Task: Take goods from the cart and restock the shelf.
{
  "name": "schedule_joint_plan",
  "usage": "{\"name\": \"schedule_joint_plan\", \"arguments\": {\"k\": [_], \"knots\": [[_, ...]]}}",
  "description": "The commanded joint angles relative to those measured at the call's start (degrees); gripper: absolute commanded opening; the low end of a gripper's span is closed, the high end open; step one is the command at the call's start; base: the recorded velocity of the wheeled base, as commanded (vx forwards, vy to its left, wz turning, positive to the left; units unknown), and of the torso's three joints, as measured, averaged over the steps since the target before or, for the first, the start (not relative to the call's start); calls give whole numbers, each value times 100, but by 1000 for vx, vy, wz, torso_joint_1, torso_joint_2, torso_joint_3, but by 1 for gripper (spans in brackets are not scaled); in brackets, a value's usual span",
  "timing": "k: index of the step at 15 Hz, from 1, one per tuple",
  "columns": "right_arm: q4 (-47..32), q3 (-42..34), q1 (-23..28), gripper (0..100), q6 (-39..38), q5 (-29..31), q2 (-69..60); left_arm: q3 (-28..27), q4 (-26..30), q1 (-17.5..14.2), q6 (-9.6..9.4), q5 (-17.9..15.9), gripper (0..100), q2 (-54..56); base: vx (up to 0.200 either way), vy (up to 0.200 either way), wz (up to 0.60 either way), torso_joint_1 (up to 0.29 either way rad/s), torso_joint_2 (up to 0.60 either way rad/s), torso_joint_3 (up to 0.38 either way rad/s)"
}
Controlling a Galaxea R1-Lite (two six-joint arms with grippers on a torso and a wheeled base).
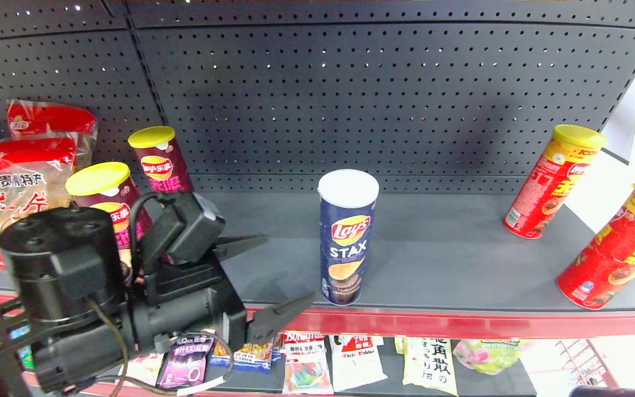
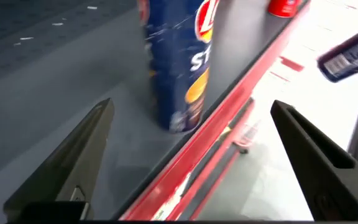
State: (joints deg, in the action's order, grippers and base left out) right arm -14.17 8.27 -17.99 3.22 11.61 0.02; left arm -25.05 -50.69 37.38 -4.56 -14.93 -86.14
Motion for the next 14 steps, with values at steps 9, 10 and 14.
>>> {"name": "schedule_joint_plan", "arguments": {"k": [9, 10, 14], "knots": [[-34, 3656, -310, 0, -93, -1591, 4462, 703, 4471, -90, 52, 1238, 100, 5160, 0, 0, 0, 0, 0, 0], [19, 4131, -336, 0, -49, -1776, 5201, 739, 4700, -90, 52, 1388, 100, 5388, 0, 0, 0, 0, 0, 0], [740, 4675, -328, 0, 390, -2171, 6677, 774, 4761, -90, 52, 1792, 100, 5573, 0, 0, 0, 0, 0, 0]]}}
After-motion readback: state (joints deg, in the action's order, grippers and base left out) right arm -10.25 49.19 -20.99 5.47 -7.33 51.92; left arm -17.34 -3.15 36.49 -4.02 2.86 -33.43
